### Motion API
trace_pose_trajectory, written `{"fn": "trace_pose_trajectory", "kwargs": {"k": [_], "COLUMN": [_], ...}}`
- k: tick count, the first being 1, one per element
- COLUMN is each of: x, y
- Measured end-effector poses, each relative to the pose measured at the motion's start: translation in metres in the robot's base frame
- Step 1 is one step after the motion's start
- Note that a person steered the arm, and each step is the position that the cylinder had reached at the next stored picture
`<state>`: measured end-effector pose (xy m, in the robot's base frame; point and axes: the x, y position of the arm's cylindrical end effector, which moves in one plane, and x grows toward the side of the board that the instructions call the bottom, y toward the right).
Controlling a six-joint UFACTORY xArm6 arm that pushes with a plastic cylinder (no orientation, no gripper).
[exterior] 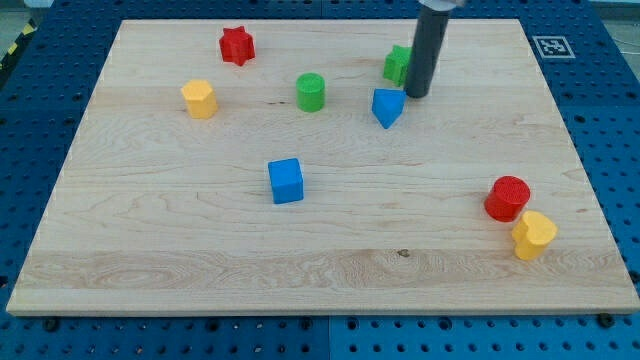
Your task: Slightly move the blue triangle towards the down
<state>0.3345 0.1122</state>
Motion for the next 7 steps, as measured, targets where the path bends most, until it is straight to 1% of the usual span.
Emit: {"fn": "trace_pose_trajectory", "kwargs": {"k": [1,2,3,5,6,7], "x": [-0.006,-0.006,-0.006,-0.002,0.022,0.034], "y": [-0.034,-0.035,-0.054,-0.065,-0.062,-0.057]}}
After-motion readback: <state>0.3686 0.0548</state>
